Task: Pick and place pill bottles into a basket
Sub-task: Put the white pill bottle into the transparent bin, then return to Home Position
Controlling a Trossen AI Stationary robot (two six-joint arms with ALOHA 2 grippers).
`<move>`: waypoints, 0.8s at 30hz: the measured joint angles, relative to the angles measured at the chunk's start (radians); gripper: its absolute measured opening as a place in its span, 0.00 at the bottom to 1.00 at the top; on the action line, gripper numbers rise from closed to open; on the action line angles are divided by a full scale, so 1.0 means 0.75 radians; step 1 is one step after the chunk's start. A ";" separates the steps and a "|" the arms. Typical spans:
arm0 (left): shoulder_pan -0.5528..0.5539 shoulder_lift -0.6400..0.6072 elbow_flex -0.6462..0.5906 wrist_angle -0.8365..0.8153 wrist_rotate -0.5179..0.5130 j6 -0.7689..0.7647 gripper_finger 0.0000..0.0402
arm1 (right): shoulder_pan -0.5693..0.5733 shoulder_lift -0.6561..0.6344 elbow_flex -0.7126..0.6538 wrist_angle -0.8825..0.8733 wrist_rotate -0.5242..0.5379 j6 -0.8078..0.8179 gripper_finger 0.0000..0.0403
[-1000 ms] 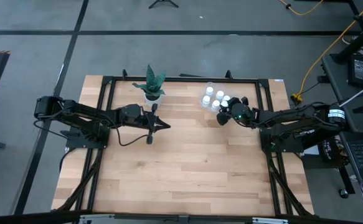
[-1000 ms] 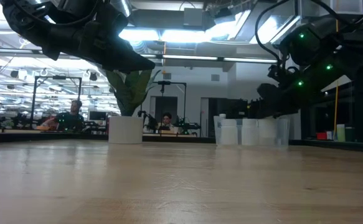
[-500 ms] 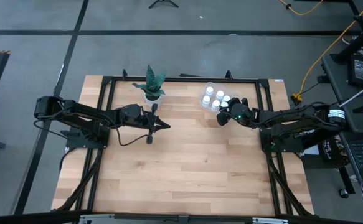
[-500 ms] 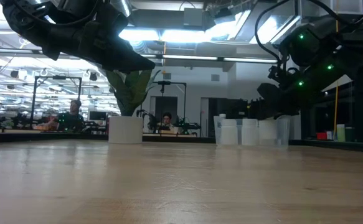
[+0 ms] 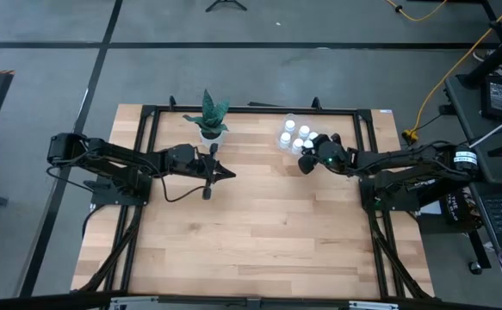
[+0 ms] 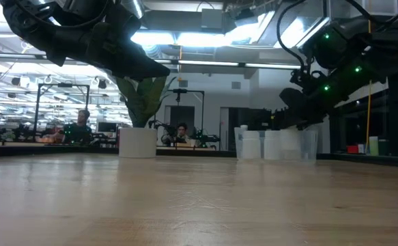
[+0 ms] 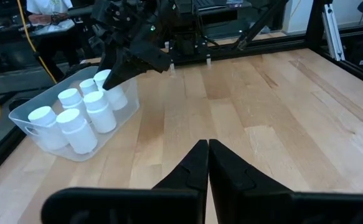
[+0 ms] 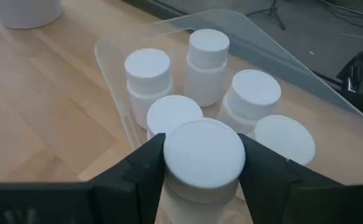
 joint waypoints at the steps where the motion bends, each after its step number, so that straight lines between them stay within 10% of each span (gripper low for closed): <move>1: 0.000 0.000 0.000 0.000 0.000 0.000 0.02 | 0.000 0.000 0.003 -0.002 0.000 -0.004 0.44; 7: 0.000 0.000 0.000 0.000 0.000 0.000 0.01 | 0.000 0.000 0.007 -0.006 0.003 -0.007 0.39; 24: 0.000 0.000 0.000 0.001 0.000 0.000 0.03 | 0.000 0.000 0.007 -0.059 0.005 -0.025 0.69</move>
